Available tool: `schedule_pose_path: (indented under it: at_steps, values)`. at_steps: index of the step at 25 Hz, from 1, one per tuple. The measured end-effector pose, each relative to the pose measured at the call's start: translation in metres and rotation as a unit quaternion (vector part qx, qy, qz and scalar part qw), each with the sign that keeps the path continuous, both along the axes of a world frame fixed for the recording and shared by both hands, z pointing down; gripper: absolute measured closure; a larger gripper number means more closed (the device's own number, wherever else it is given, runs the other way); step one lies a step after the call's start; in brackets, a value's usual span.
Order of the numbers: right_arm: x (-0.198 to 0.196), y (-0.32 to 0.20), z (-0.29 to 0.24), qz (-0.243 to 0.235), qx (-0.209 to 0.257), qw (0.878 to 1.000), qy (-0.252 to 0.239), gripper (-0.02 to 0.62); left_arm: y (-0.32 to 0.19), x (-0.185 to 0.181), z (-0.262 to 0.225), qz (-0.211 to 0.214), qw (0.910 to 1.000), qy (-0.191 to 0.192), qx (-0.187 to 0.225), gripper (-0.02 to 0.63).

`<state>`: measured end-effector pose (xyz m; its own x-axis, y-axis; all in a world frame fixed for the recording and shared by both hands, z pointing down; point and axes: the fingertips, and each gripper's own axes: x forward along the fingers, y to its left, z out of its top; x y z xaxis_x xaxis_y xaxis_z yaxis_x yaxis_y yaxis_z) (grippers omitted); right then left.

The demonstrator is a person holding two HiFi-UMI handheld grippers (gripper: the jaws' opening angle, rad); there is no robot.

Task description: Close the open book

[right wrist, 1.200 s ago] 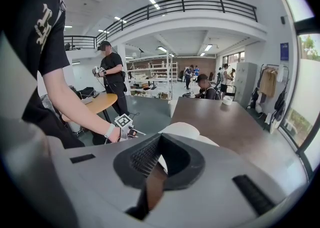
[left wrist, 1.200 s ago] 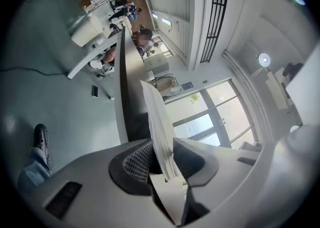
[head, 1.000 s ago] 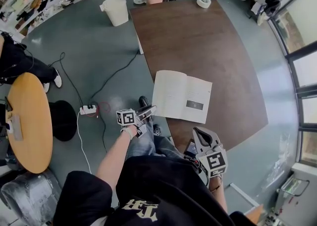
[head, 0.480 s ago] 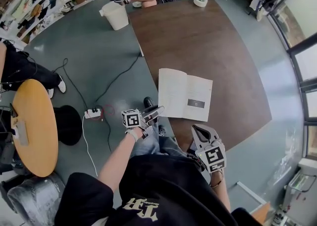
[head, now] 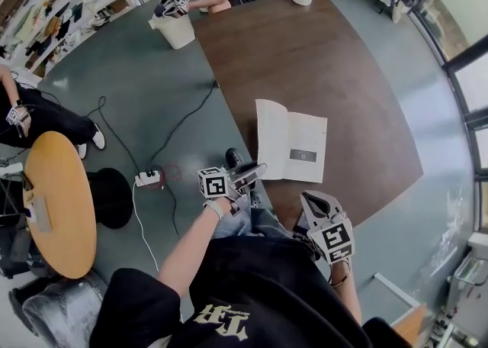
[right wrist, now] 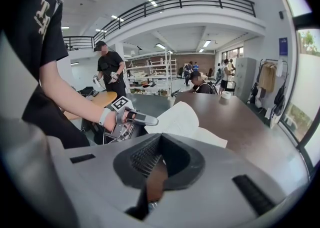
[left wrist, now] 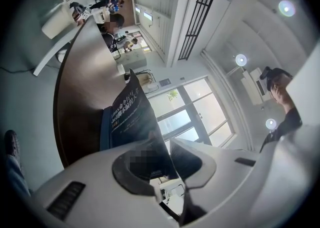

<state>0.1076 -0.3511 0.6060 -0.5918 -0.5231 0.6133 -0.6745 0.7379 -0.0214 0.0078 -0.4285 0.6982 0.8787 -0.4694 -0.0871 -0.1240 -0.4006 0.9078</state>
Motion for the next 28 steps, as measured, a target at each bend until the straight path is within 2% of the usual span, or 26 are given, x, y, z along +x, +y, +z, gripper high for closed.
schedule_pose_path:
  at_steps: [9,20,28]
  values:
    - [0.014,-0.001,-0.001,0.023,0.002,1.0,-0.003,0.607,0.002,0.017,-0.007,0.021,0.9998,0.005,0.005,0.52]
    - [0.069,-0.014,-0.005,0.107,0.021,0.994,-0.013,0.607,-0.001,0.044,-0.011,0.053,0.9985,0.002,0.011,0.52]
    - [0.083,-0.01,-0.002,0.124,0.019,0.992,-0.016,0.607,-0.002,0.07,-0.011,0.08,0.9968,-0.003,0.008,0.52]
